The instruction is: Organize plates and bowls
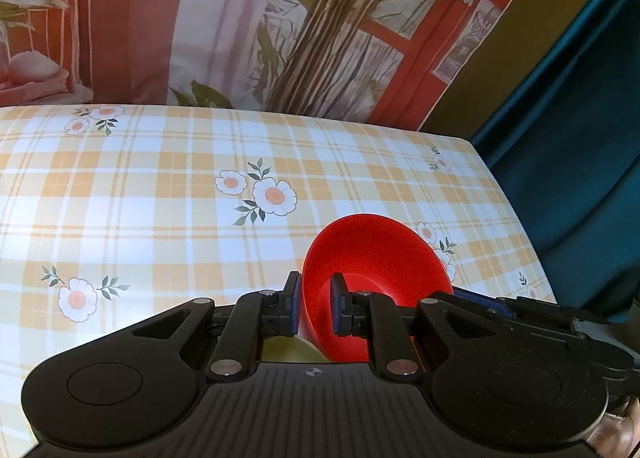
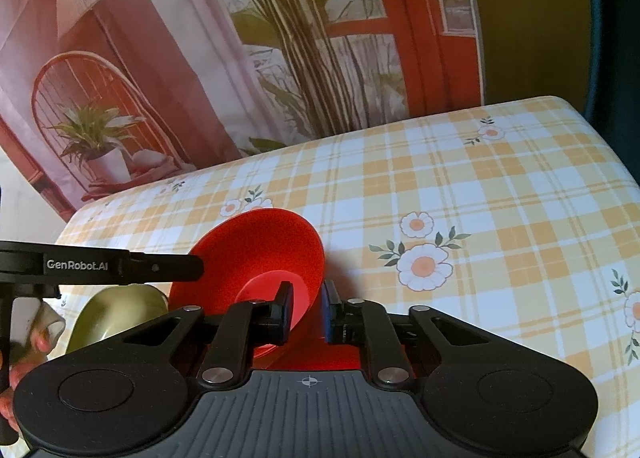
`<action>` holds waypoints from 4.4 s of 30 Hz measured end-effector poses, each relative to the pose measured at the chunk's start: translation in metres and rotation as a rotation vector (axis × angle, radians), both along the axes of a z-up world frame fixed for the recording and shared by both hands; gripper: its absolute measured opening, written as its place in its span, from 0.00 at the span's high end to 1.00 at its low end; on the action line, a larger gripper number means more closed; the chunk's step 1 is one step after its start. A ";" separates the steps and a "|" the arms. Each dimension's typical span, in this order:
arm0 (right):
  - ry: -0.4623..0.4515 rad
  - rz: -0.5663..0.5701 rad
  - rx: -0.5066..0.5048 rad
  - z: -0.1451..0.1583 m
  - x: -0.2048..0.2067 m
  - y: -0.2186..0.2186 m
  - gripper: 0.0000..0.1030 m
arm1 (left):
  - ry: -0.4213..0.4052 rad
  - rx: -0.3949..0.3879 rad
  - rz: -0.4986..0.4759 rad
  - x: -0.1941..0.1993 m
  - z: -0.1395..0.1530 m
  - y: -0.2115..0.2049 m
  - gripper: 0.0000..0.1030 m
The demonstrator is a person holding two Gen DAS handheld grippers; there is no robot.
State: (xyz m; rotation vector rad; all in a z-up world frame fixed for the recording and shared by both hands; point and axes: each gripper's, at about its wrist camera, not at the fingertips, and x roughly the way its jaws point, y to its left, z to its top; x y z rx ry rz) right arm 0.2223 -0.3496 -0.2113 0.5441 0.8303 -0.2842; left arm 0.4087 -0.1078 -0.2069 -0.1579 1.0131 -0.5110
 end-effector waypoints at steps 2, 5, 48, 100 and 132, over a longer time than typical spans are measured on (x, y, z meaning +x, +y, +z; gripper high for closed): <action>-0.007 -0.006 -0.009 0.002 -0.001 0.000 0.91 | -0.011 0.005 -0.007 -0.002 0.003 -0.001 0.85; -0.024 -0.013 -0.023 0.008 -0.004 0.000 0.92 | -0.035 0.009 -0.014 -0.005 0.012 -0.003 0.85; -0.067 -0.108 -0.045 0.041 -0.119 0.001 0.92 | -0.032 -0.004 -0.180 -0.097 0.046 -0.035 0.85; -0.033 -0.148 -0.009 0.018 -0.129 -0.005 0.80 | 0.030 0.016 -0.153 -0.091 0.023 -0.041 0.73; -0.005 -0.127 0.021 0.000 -0.119 0.001 0.83 | 0.041 0.001 -0.185 -0.093 0.006 -0.052 0.80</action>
